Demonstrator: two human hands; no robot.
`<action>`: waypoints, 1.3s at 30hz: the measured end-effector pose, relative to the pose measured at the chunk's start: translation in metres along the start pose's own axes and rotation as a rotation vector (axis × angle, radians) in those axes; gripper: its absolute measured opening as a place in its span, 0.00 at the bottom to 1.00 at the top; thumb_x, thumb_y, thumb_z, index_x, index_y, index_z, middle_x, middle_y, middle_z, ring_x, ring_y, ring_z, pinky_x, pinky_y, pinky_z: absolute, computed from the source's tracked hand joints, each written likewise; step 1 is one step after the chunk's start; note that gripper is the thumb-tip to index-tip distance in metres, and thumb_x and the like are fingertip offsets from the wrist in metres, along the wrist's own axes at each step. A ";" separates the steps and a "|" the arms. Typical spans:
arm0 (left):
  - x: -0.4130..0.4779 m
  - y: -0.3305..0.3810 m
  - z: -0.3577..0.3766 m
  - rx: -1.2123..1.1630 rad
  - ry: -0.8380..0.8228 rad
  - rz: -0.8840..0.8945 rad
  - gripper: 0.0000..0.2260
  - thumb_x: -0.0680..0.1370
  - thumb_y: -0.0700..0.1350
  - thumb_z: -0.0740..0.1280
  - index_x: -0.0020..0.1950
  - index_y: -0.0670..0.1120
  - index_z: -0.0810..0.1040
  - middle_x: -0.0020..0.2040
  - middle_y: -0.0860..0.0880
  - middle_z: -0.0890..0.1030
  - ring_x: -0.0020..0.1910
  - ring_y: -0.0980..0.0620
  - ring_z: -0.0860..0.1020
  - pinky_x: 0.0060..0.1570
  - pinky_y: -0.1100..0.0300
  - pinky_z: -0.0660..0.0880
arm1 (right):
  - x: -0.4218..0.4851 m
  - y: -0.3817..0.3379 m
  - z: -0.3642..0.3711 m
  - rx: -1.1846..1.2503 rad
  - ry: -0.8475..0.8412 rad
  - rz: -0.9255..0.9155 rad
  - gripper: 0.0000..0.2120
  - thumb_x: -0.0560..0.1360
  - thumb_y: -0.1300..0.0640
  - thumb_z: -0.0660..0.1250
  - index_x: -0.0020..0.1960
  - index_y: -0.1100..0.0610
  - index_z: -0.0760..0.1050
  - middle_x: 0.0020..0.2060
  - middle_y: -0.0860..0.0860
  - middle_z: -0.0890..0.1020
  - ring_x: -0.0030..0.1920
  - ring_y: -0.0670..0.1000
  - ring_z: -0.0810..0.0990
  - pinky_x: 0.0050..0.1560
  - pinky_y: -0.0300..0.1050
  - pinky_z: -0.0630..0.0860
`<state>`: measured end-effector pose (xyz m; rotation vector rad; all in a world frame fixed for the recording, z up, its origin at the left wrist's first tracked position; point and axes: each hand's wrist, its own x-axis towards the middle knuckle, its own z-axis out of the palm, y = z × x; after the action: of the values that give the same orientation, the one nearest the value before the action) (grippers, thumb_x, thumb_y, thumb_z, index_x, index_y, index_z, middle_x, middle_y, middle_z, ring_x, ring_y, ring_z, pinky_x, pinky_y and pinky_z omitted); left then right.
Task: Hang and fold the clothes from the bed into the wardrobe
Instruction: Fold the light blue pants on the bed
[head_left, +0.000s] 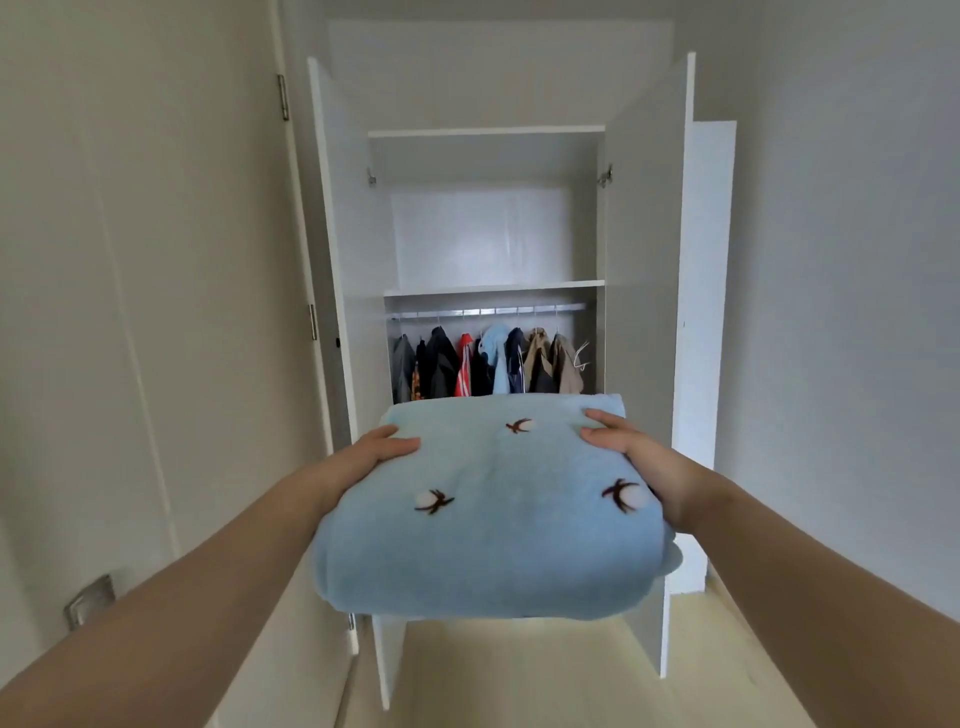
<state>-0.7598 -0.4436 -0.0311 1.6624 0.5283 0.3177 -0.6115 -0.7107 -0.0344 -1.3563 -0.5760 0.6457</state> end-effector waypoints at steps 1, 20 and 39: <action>0.017 0.006 -0.001 -0.012 0.014 0.009 0.31 0.75 0.48 0.67 0.75 0.49 0.58 0.69 0.44 0.69 0.57 0.45 0.74 0.55 0.53 0.71 | 0.020 -0.005 -0.006 0.007 -0.004 -0.008 0.28 0.72 0.54 0.68 0.69 0.47 0.65 0.54 0.55 0.81 0.46 0.56 0.83 0.38 0.45 0.79; 0.360 0.109 -0.031 0.047 0.026 0.154 0.24 0.75 0.47 0.66 0.70 0.50 0.65 0.58 0.48 0.77 0.50 0.49 0.77 0.50 0.59 0.74 | 0.364 -0.041 -0.072 0.202 -0.037 0.055 0.23 0.65 0.49 0.68 0.57 0.59 0.77 0.46 0.59 0.84 0.39 0.59 0.84 0.36 0.50 0.81; 0.622 0.269 -0.039 -0.243 0.199 0.497 0.07 0.80 0.42 0.59 0.49 0.41 0.76 0.26 0.49 0.81 0.24 0.54 0.79 0.27 0.65 0.75 | 0.682 -0.062 -0.109 0.367 -0.108 0.205 0.40 0.75 0.31 0.47 0.71 0.62 0.59 0.37 0.64 0.83 0.35 0.58 0.84 0.29 0.45 0.80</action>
<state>-0.2047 -0.1178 0.1832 1.5143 0.2018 0.8837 -0.0519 -0.3048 0.0172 -1.0458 -0.3823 0.9463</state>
